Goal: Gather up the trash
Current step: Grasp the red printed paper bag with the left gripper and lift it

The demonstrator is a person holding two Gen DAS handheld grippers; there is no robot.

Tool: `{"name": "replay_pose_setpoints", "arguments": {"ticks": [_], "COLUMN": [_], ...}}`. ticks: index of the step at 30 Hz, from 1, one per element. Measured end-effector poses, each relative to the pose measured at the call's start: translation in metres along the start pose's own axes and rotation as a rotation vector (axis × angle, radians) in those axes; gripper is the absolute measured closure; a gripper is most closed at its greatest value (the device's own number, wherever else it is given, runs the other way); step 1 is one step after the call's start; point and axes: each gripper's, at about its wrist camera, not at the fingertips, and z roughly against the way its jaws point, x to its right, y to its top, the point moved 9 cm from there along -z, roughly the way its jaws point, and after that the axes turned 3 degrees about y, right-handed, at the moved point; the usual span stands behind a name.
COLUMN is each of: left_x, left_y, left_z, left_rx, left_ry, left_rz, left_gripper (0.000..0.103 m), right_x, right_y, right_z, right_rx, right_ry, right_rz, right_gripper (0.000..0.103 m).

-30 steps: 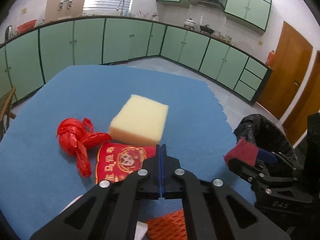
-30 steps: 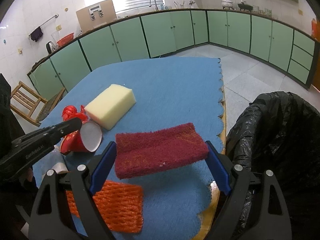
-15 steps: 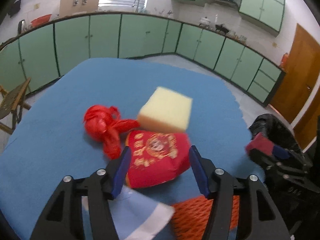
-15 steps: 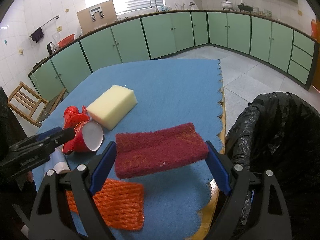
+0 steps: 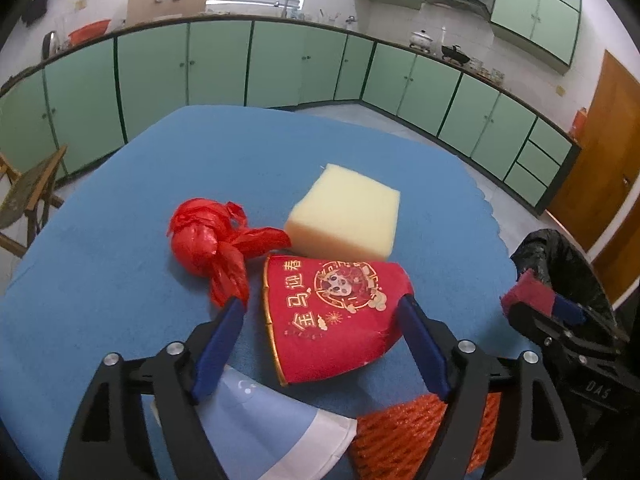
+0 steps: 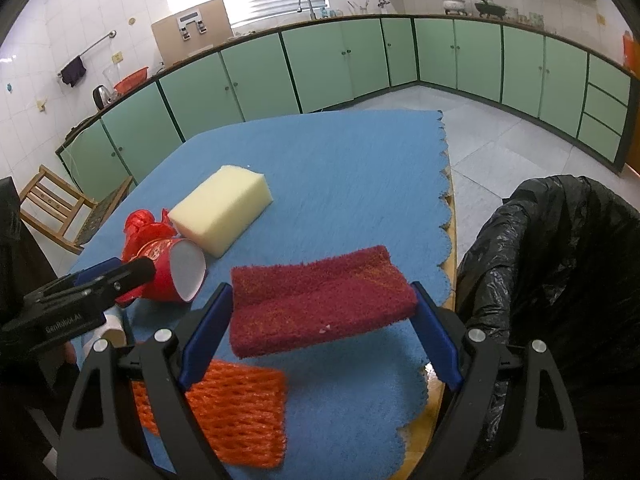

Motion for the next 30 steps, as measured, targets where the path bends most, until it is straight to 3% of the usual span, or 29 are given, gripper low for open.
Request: {"name": "replay_pose_setpoints", "arguments": {"ticks": [8,18,30], "left_x": [0.011,0.009,0.009], "left_y": [-0.002,-0.003,0.0], "left_z": [-0.003,-0.007,-0.015], "left_rx": [-0.029,-0.036,-0.065], "left_ry": [-0.033,0.031,-0.03], "left_rz": [0.005,-0.003,-0.002], "left_gripper": [0.024,0.021,0.019], "right_x": [0.002,0.006,0.005], "right_y": [0.0,-0.001,0.0], "right_z": [0.0,0.001,0.0], "right_rx": [0.003,0.003,0.007], "right_ry": [0.005,0.008,0.016], "right_rz": [-0.01,-0.018,-0.033], "right_gripper": [0.019,0.019,0.019]}}
